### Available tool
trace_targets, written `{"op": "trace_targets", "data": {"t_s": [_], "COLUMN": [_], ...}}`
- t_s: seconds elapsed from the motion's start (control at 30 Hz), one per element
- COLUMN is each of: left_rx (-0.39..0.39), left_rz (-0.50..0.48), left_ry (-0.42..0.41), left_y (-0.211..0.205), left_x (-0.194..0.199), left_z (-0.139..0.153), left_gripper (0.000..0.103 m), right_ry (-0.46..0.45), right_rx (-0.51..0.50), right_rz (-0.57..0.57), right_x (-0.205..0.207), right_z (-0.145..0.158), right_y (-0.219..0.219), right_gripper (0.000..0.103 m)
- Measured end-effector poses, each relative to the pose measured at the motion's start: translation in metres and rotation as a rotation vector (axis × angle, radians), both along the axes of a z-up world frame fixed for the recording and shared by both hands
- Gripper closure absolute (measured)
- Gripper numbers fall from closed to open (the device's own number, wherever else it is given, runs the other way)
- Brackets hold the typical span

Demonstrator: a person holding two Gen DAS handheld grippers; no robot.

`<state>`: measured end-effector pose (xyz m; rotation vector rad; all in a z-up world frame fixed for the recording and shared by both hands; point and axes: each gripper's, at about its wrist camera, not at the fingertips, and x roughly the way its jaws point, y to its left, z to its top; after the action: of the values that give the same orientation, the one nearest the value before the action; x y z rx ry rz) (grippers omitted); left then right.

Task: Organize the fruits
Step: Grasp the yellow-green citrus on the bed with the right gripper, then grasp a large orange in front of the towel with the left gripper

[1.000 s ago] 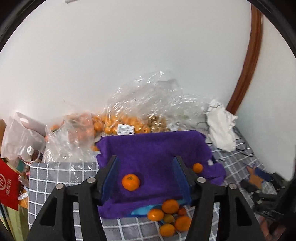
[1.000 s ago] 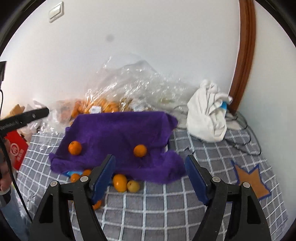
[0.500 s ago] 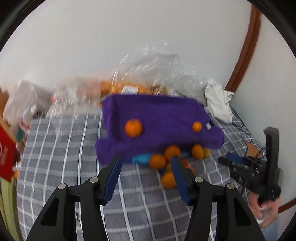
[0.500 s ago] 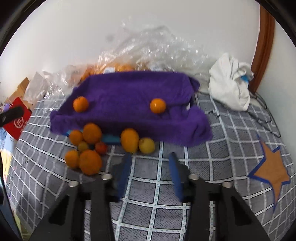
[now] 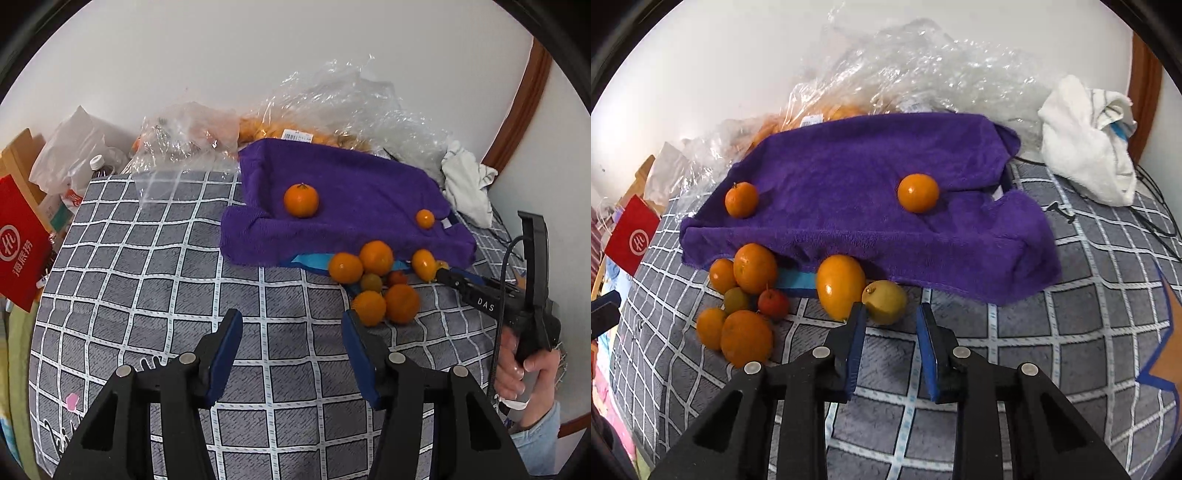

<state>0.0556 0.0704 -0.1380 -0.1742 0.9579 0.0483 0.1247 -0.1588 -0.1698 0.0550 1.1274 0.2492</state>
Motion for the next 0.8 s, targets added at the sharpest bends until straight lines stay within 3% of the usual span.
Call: {"op": "trace_targets", "data": {"t_s": [0.27, 0.53, 0.67, 0.8], "left_rx": [-0.016, -0.046, -0.099, -0.084], "left_rz": [-0.019, -0.043, -0.043, -0.029], "left_ry": [0.033, 0.048, 0.037, 0.035], "left_y": [-0.019, -0.04, -0.041, -0.04], "left_x": [0.02, 0.049, 0.066, 0.078], "left_z": [-0.018, -0.038, -0.047, -0.054], "left_gripper": [0.05, 0.05, 0.05, 0.055], "right_ry": [-0.028, -0.096, -0.111, -0.101], "right_rx": [0.03, -0.027, -0.064, -0.05], "right_rz": [0.011, -0.03, -0.035, -0.033], "right_x": [0.0, -0.038, -0.058, -0.067], "right_z": [-0.002, 0.021, 0.02, 0.01], "right_y": [0.001, -0.023, -0.032, -0.039], "right_gripper": [0.077, 0.077, 0.077, 0.077]}}
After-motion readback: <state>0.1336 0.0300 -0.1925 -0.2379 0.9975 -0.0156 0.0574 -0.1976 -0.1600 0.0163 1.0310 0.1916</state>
